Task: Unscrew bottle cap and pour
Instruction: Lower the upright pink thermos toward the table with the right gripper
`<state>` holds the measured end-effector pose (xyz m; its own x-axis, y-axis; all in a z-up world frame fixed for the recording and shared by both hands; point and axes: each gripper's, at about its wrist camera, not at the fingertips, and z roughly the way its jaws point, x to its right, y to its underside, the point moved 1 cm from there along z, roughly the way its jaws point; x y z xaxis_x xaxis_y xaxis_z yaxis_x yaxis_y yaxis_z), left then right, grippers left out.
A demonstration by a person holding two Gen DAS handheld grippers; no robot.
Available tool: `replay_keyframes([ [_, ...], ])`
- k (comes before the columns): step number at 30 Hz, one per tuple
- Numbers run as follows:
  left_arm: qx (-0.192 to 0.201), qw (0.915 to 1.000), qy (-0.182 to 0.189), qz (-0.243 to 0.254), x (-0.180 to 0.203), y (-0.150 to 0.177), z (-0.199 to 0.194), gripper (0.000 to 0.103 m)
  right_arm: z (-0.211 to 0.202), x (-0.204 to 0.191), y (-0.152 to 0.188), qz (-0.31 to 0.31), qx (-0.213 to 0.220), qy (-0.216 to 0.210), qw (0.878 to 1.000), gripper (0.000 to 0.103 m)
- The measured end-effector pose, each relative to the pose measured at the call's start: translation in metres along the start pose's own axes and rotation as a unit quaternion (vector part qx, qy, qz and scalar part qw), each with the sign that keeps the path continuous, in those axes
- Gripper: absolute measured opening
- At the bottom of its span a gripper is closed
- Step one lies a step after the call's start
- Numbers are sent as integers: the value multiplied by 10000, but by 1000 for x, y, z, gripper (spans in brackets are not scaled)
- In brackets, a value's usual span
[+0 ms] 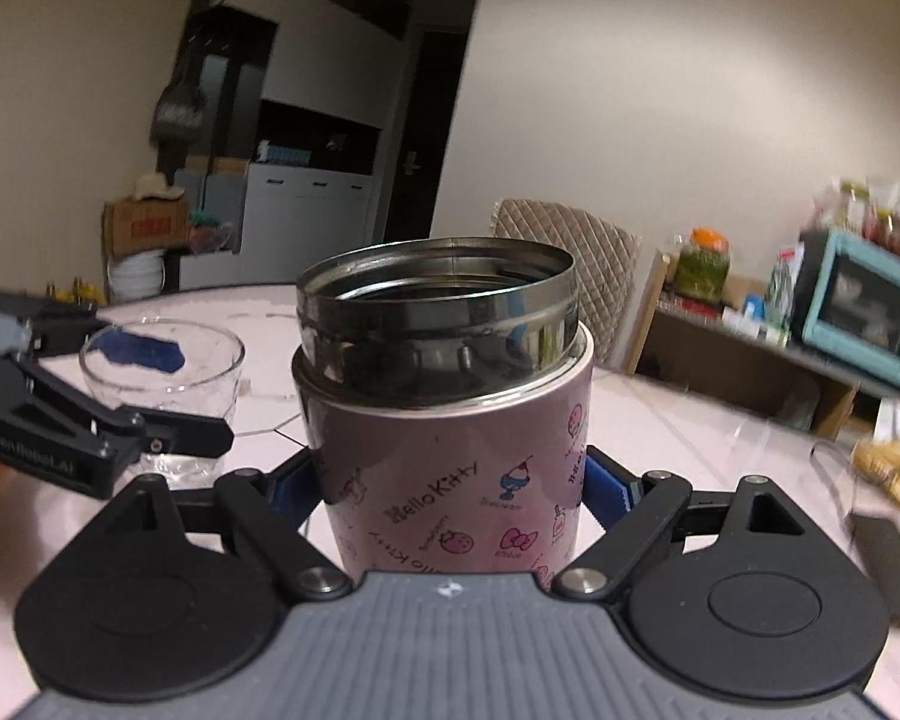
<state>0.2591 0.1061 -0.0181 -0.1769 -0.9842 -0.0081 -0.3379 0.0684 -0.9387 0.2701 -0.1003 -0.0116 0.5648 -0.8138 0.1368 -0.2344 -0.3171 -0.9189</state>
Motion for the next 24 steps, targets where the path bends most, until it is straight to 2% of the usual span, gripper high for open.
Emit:
replay_keyframes([
  [8,-33,9998,-156,-110,-6,5,-3,87,7,13,6,645,-82,-135,9978,88],
  [24,-123,9996,-233,-86,-2,10,-2,87,16,19,11,1010,-283,-177,9943,88],
])
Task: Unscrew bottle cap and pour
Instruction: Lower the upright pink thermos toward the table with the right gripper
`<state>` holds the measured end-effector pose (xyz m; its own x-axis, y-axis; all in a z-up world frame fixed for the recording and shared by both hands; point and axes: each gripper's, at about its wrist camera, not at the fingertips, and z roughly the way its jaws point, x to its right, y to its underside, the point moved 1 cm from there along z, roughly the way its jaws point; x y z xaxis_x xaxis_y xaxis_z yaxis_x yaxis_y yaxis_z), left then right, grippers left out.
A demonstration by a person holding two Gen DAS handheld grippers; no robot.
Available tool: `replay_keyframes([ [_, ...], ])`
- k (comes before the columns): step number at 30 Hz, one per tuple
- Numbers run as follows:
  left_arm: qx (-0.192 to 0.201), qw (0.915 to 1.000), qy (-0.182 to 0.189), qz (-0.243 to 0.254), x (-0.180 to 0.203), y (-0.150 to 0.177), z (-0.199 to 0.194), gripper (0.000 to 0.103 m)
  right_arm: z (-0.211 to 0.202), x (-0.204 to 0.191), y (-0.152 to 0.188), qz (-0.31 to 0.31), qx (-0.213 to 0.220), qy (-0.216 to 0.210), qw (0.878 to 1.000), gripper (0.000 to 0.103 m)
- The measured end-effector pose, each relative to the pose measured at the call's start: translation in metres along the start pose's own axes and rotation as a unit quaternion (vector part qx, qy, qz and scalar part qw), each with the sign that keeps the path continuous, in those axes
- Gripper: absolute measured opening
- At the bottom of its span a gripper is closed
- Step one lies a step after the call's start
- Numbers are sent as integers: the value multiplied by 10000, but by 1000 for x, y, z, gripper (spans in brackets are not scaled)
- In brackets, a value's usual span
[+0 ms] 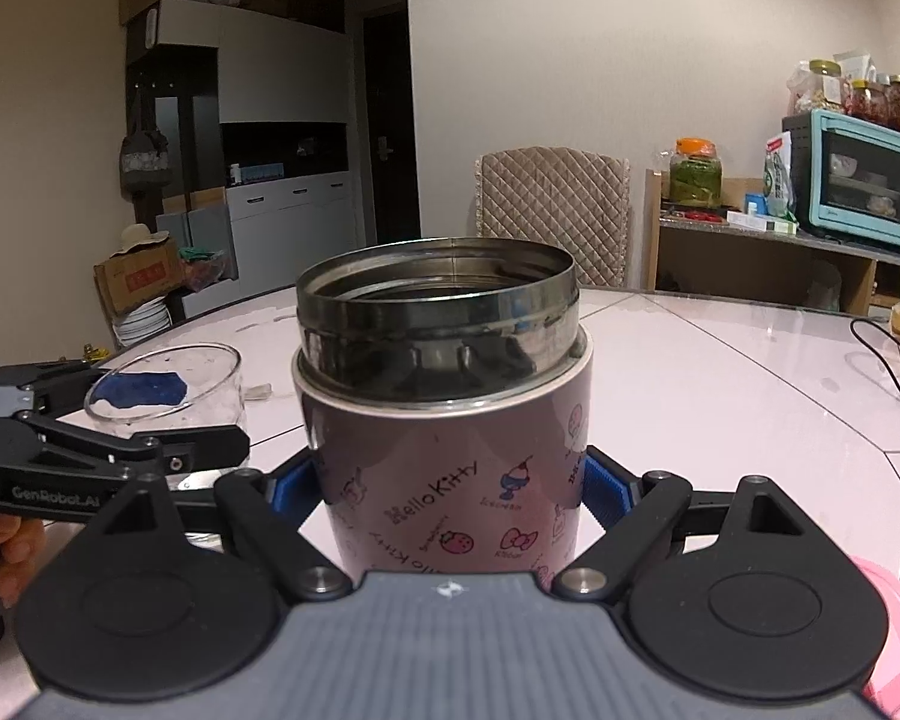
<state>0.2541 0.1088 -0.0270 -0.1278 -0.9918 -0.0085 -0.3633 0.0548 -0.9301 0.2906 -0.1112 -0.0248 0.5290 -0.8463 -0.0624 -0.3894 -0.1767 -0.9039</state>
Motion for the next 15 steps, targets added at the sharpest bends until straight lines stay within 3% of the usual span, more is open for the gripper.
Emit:
replay_keyframes([
  [15,-37,9998,-117,145,7,2,2,90,0,-4,9,100,-85,-2,9999,88],
])
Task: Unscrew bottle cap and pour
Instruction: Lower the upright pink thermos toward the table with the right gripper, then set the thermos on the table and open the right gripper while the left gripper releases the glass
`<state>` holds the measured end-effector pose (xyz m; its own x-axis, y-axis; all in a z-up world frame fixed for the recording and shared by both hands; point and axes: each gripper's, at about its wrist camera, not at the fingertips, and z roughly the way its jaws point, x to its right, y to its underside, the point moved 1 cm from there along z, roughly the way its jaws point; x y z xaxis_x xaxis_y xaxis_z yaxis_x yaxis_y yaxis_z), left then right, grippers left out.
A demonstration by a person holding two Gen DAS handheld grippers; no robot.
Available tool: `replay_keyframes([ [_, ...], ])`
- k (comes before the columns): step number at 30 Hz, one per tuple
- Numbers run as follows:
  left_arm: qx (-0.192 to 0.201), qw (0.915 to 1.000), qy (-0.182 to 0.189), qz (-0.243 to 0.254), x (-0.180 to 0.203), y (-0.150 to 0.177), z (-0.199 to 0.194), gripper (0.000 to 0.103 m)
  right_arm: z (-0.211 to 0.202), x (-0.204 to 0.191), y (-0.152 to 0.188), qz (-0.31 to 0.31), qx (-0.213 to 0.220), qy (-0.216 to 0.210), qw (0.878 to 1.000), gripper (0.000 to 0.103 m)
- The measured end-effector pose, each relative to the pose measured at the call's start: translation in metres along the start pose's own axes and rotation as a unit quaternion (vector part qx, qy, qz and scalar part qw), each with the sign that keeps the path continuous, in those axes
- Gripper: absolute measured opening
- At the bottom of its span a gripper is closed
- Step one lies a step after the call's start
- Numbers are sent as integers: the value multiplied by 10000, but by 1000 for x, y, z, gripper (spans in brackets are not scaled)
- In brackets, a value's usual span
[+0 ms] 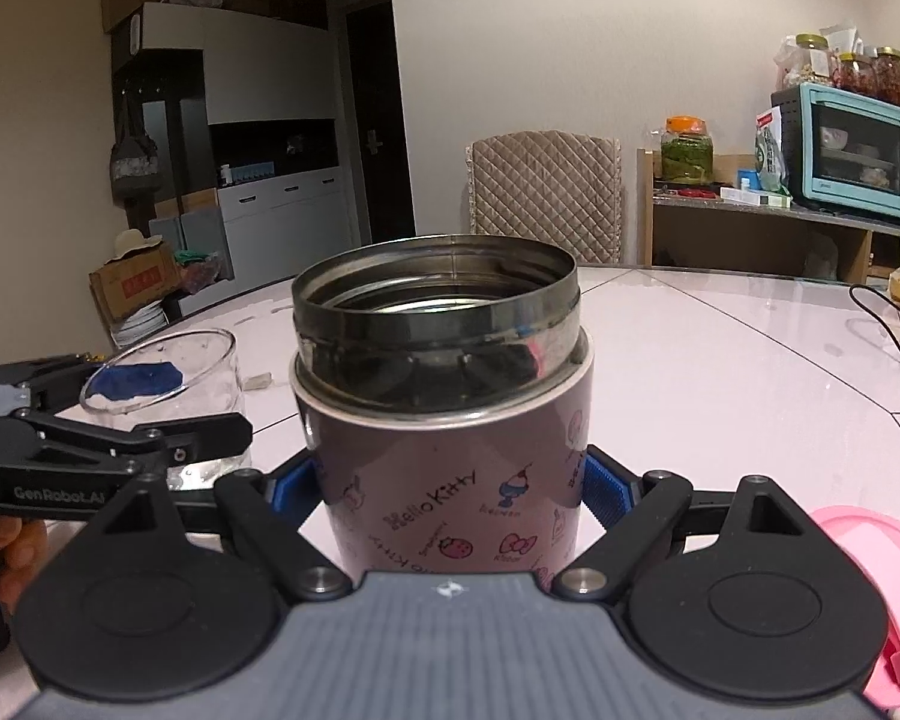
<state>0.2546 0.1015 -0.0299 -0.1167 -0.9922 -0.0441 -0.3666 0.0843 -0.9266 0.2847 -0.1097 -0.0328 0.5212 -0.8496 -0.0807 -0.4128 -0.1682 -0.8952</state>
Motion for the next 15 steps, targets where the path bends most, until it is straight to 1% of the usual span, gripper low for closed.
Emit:
replay_keyframes([
  [9,3,10000,18,35,2,-1,0,92,-1,-4,3,-16,59,1,10000,89],
  [11,3,10000,18,37,3,-1,0,93,0,-4,3,21,54,8,10000,92],
  [12,3,10000,18,37,3,-1,0,93,0,-3,3,54,29,17,10000,97],
  [15,-5,10000,27,38,0,0,0,93,1,0,4,137,-32,3,9999,98],
])
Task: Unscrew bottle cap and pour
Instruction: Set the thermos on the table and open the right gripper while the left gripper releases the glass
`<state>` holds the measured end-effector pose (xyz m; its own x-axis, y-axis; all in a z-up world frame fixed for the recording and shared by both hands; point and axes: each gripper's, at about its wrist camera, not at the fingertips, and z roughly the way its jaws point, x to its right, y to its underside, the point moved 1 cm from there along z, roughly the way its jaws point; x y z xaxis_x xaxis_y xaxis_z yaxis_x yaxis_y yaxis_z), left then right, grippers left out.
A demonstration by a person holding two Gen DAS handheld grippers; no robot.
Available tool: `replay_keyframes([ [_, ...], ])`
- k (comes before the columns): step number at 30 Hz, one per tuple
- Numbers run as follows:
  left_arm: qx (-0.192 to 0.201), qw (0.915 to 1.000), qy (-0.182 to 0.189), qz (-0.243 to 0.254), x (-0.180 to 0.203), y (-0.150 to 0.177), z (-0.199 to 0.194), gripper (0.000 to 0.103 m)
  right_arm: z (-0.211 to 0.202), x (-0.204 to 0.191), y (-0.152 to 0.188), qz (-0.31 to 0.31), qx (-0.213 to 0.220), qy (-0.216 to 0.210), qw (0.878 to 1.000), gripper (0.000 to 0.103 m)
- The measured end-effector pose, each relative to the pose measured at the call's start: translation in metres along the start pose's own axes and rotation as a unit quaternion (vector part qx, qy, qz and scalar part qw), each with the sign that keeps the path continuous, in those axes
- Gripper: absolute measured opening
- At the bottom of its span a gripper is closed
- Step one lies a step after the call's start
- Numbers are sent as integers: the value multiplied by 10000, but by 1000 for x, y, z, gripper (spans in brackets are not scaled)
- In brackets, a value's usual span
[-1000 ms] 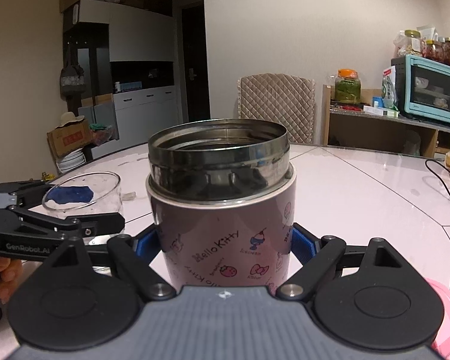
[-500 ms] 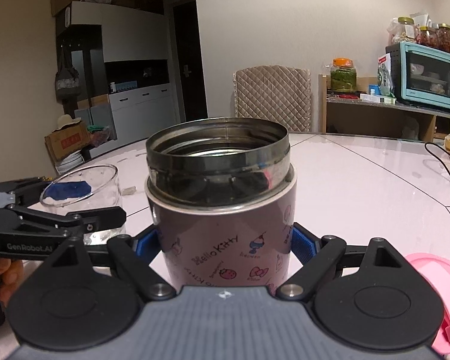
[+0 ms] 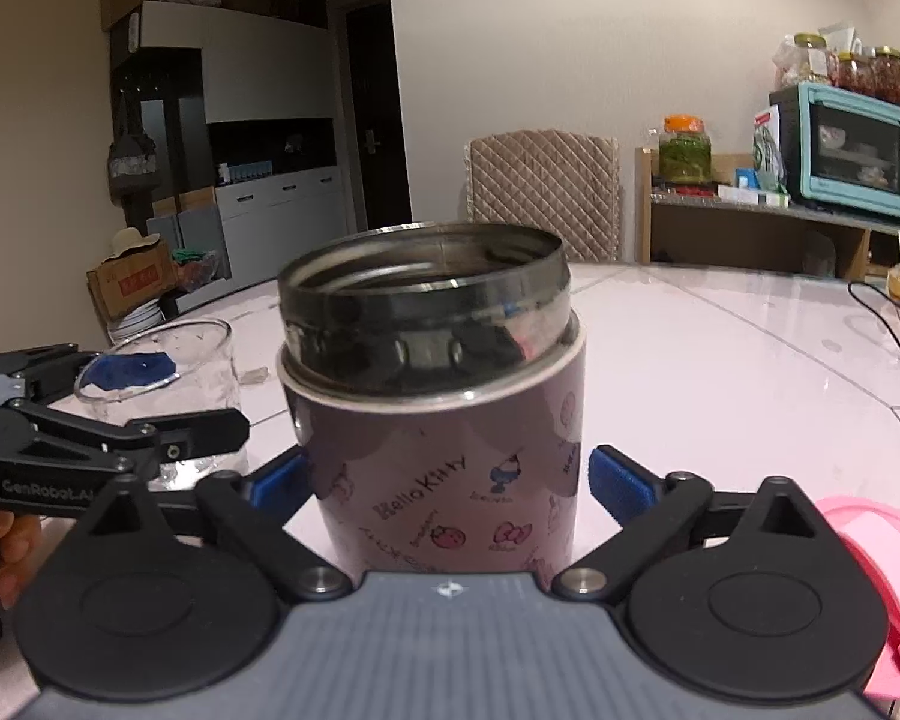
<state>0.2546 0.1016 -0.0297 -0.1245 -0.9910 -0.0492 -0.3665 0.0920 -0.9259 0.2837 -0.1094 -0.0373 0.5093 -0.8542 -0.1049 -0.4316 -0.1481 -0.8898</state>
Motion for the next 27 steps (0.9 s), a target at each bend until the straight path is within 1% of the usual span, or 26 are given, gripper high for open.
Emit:
replay_keyframes([
  [14,-65,10000,-6,71,1,0,0,94,-4,6,0,32,19,-73,10000,99],
  [16,-81,9999,-1,86,2,1,-1,96,-5,6,0,49,54,-78,9999,103],
  [19,-53,9999,21,133,4,2,-4,100,-5,6,0,53,40,-92,9999,103],
  [27,-57,9999,-30,108,5,4,-9,101,-8,7,0,72,40,-81,9999,103],
])
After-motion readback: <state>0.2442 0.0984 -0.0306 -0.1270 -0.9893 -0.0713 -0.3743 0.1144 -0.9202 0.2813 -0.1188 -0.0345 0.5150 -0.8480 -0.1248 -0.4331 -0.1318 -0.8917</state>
